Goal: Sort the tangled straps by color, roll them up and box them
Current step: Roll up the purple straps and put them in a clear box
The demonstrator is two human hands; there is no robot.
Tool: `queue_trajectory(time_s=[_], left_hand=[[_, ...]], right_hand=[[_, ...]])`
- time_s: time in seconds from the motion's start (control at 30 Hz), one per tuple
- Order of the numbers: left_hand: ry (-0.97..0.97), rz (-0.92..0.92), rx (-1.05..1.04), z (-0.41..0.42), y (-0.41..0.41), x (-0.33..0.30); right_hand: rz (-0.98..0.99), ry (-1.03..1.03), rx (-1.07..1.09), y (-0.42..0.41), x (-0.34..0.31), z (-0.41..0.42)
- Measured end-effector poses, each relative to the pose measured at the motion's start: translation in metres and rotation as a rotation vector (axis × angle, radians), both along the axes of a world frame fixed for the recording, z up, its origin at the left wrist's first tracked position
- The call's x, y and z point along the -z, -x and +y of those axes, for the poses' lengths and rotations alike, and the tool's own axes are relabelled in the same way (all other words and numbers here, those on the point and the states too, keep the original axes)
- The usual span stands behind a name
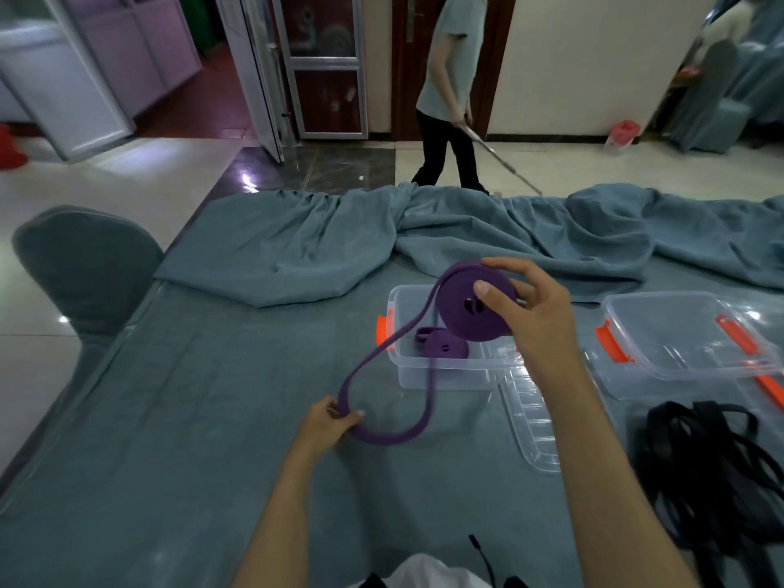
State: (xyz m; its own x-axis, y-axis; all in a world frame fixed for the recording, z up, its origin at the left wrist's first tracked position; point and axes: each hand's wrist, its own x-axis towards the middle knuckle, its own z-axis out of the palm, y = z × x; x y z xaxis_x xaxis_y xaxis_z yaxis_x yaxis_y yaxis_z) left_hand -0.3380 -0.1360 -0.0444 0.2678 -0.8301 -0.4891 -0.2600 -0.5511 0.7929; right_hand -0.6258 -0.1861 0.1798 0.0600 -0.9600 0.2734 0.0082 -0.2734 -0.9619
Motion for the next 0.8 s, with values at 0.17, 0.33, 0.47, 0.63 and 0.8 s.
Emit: queue_trajectory(time_s=[0.17, 0.33, 0.47, 0.63, 0.8], left_hand=[[-0.134, -0.029, 0.403, -0.011, -0.012, -0.035], [0.19, -0.163, 0.389, -0.04, -0.018, -0.107], [0.539, 0.038, 0.3, -0.037, 0.006, -0.179], [0.641, 0.209, 0.462, -0.02, 0.034, -0.221], [0.673, 0.215, 0.452, -0.02, 0.041, -0.222]], right_hand=[[0.032, 0.004, -0.1, -0.002, -0.001, 0.003], [0.116, 0.001, -0.206, -0.007, -0.001, 0.005], [0.143, 0.0, -0.271, -0.014, -0.001, 0.008], [0.152, -0.02, -0.329, -0.016, -0.003, 0.01], [0.168, -0.023, -0.335, -0.014, -0.002, 0.009]])
